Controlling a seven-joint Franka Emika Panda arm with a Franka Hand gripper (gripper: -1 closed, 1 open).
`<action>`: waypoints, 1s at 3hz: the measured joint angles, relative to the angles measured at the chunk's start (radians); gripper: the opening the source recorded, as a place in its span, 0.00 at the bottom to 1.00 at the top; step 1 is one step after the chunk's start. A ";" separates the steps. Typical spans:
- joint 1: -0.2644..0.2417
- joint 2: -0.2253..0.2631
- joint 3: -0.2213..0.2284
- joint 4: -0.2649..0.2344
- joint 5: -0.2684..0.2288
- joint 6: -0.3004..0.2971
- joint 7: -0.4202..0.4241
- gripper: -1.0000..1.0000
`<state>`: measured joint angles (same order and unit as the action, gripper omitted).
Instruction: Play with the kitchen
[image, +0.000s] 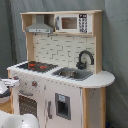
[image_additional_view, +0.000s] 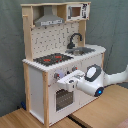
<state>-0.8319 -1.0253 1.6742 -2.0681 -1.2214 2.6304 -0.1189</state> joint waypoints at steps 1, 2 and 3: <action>-0.049 0.000 0.032 0.048 0.068 0.008 -0.011 1.00; -0.087 -0.001 0.041 0.071 0.159 0.009 -0.007 1.00; -0.060 -0.001 0.107 0.094 0.187 -0.057 0.003 1.00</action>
<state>-0.8921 -1.0261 1.7809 -1.9741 -1.0345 2.5734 -0.1162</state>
